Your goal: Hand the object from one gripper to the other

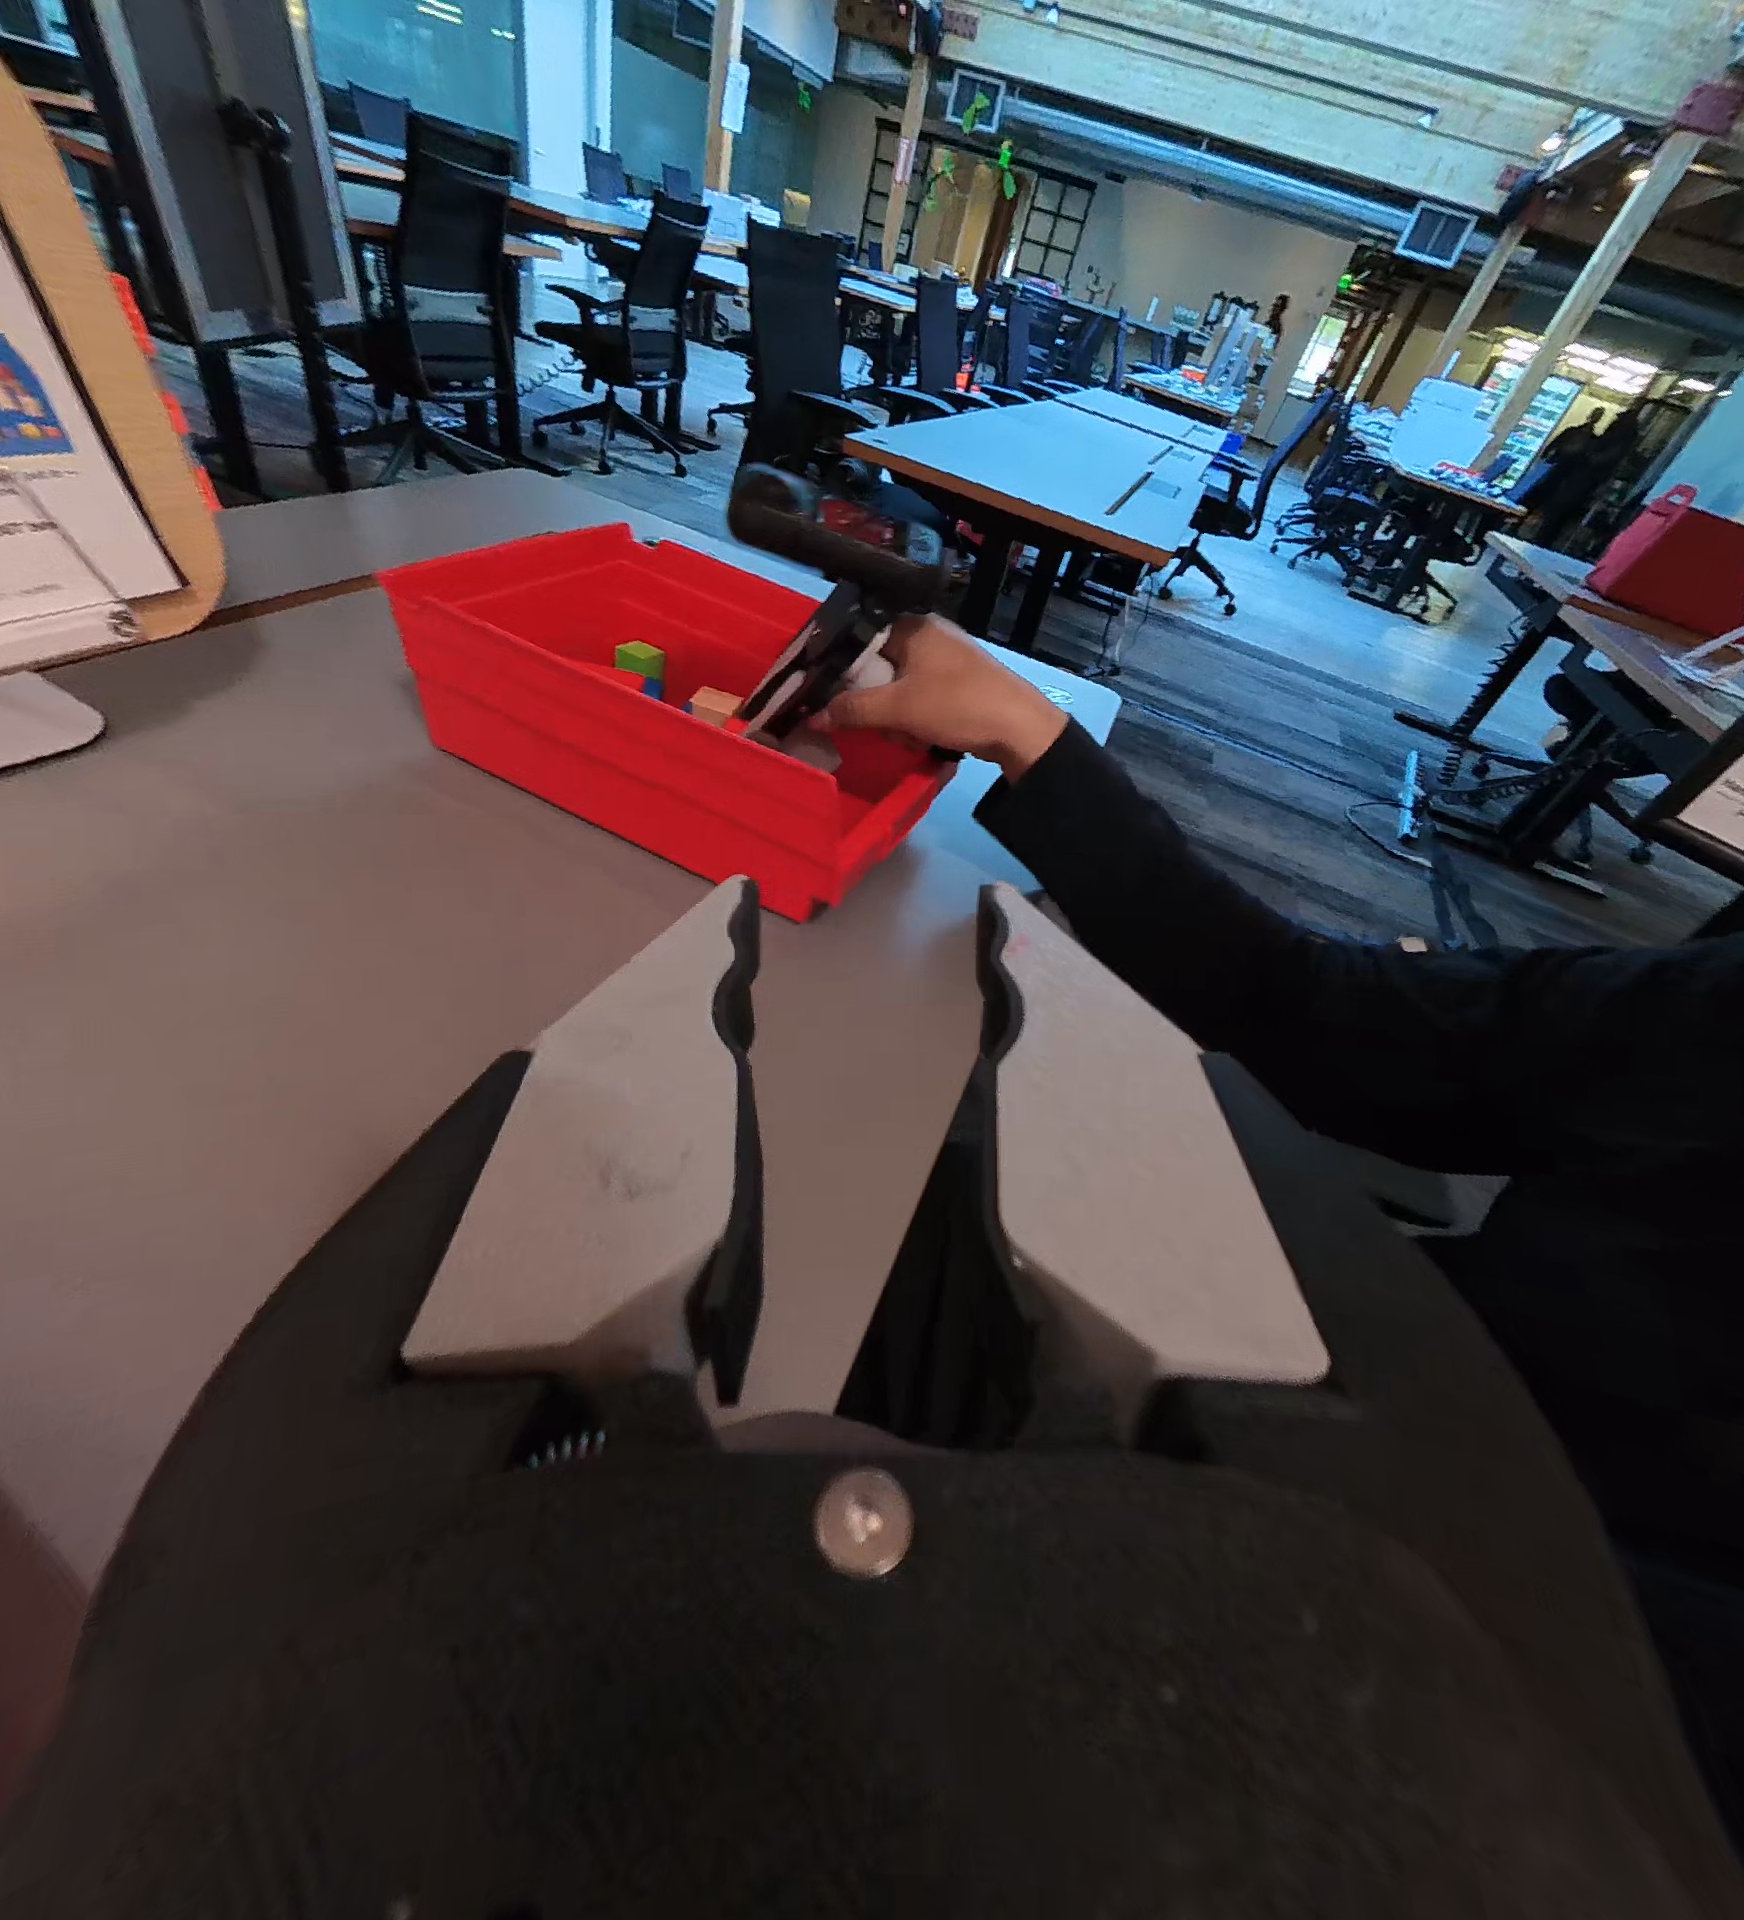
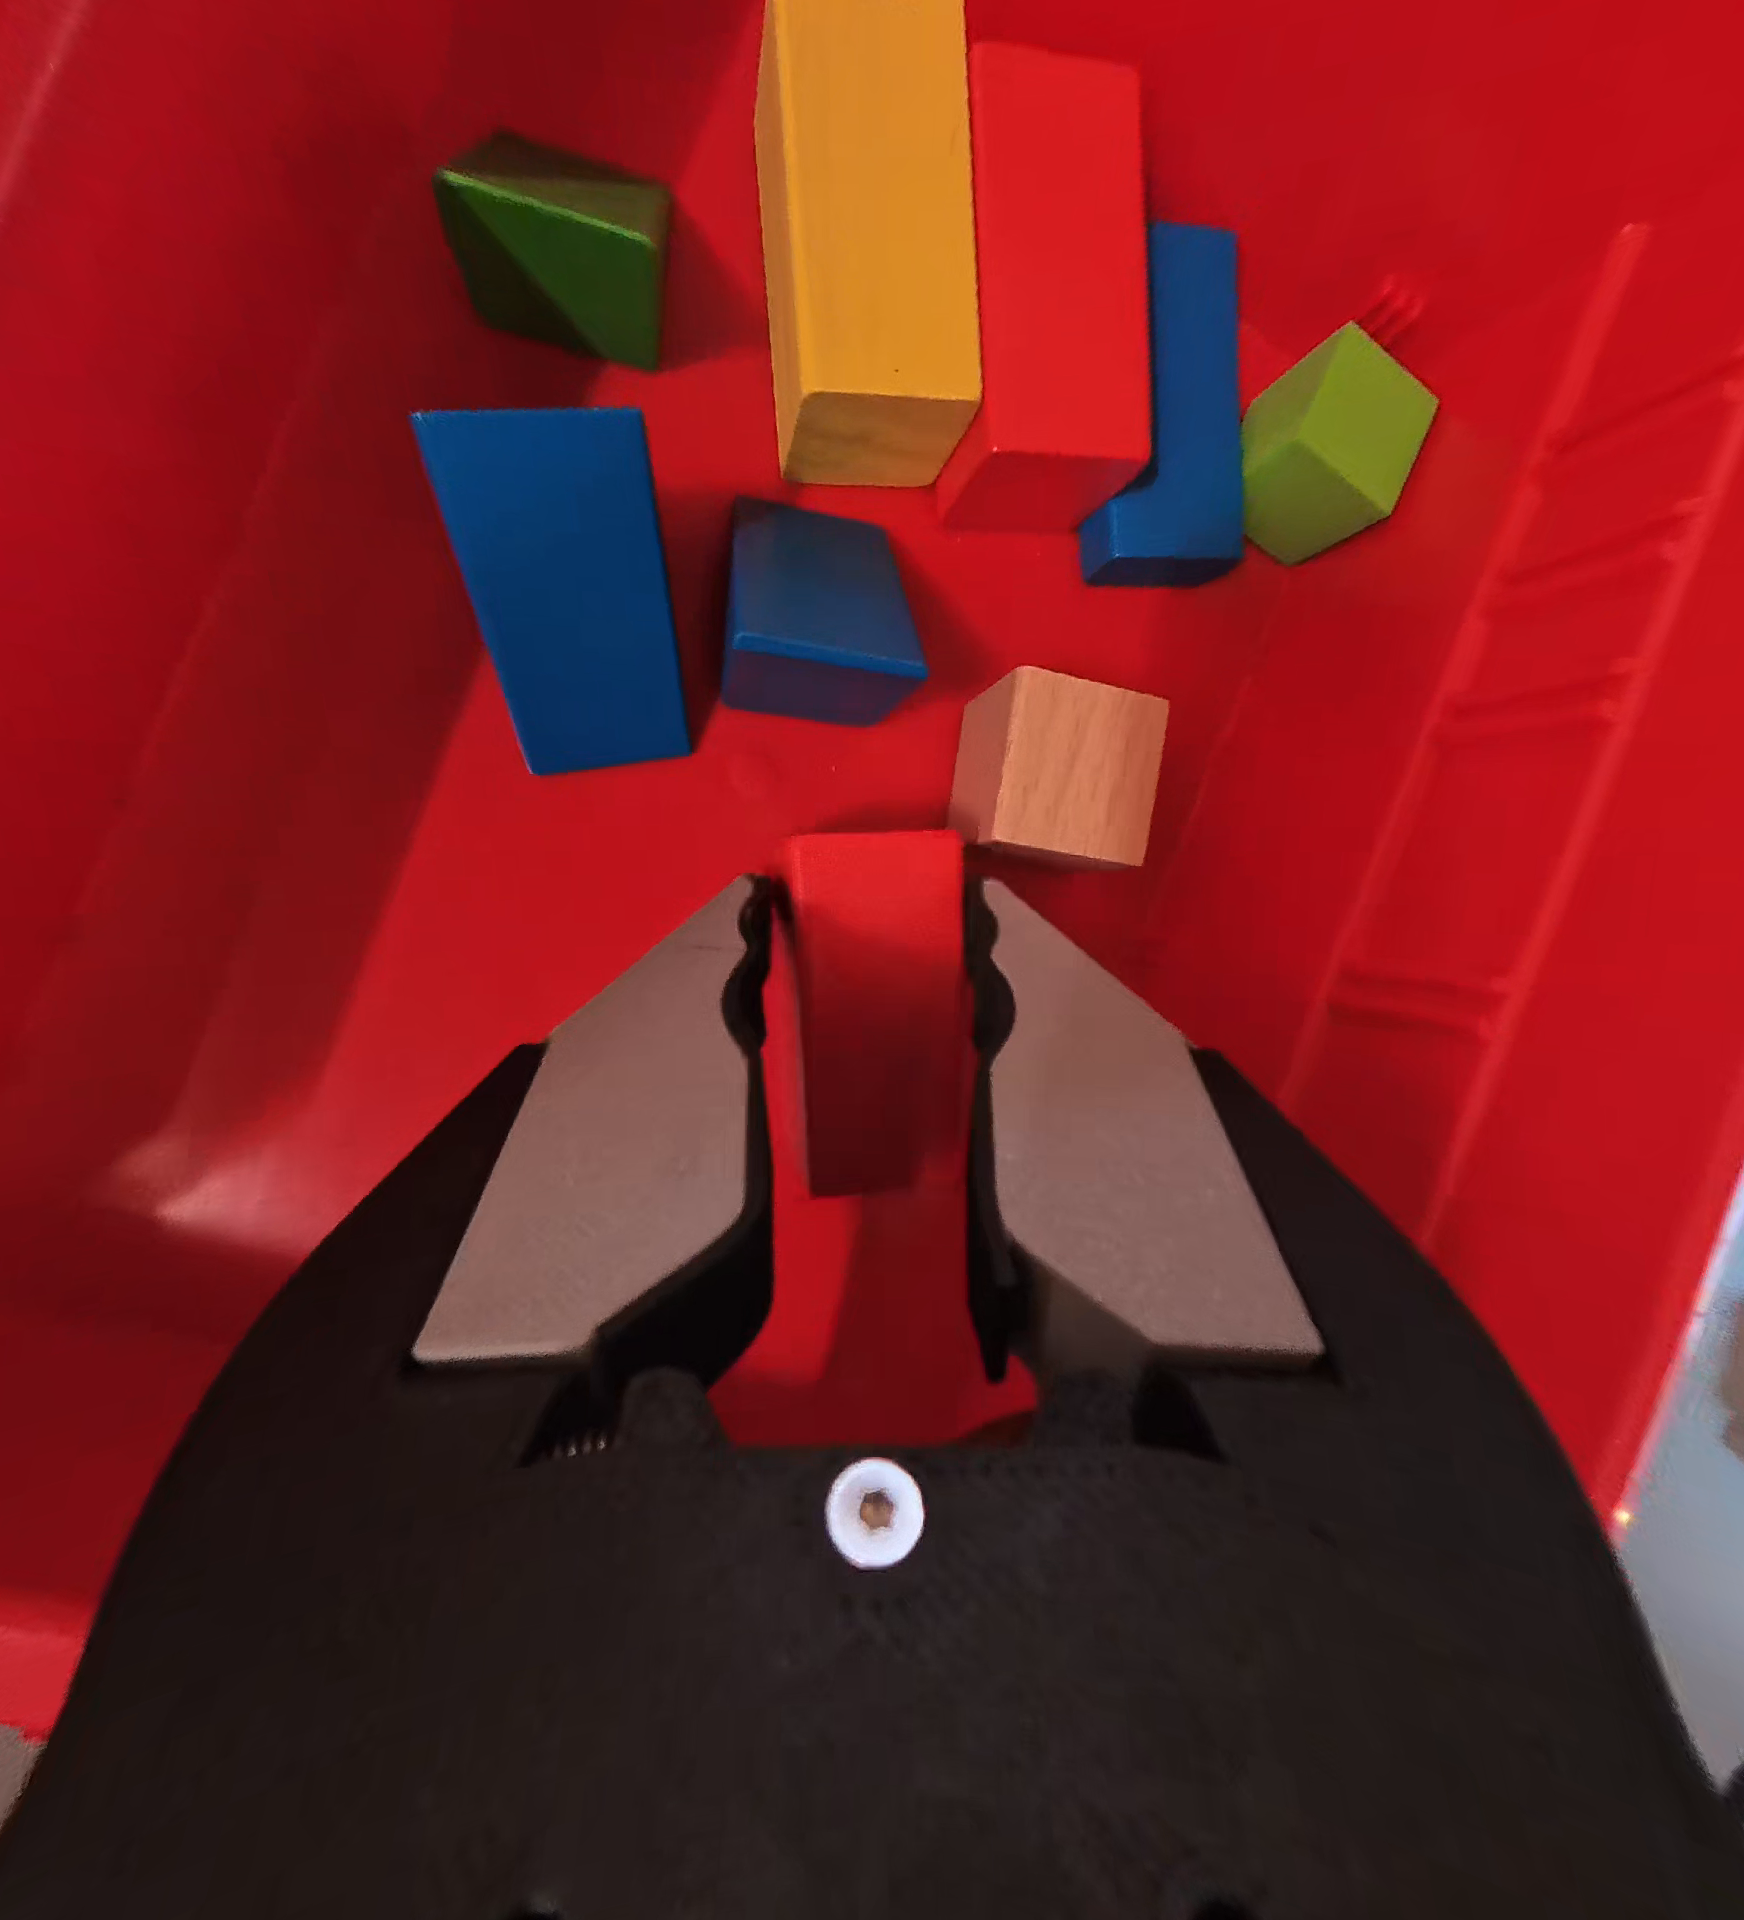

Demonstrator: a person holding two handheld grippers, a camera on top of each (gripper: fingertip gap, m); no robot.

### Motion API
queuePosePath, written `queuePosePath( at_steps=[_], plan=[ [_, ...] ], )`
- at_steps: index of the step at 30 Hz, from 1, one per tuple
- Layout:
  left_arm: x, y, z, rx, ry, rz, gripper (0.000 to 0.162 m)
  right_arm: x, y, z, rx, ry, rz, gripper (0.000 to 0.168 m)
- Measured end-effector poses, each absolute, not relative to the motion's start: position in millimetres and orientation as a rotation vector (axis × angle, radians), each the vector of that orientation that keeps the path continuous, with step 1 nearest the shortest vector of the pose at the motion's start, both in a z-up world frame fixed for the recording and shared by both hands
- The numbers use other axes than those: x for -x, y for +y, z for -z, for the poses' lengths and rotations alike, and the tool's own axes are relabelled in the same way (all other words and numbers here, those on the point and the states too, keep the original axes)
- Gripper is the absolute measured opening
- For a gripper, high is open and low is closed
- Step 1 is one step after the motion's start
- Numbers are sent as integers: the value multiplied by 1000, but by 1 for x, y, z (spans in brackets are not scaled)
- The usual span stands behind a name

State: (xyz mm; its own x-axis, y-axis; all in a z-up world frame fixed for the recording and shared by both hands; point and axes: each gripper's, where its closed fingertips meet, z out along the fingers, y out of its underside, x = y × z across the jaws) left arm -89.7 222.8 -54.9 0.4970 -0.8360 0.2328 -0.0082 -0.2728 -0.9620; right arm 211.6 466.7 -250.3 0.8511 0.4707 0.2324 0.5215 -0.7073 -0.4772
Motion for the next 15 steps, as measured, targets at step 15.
queuePosePath(
  at_steps=[15],
  plan=[
    [318, 272, 129, 2120, 200, 6, 47, -181, 431, 127, 2048, -663, -180, 39]
  ],
)
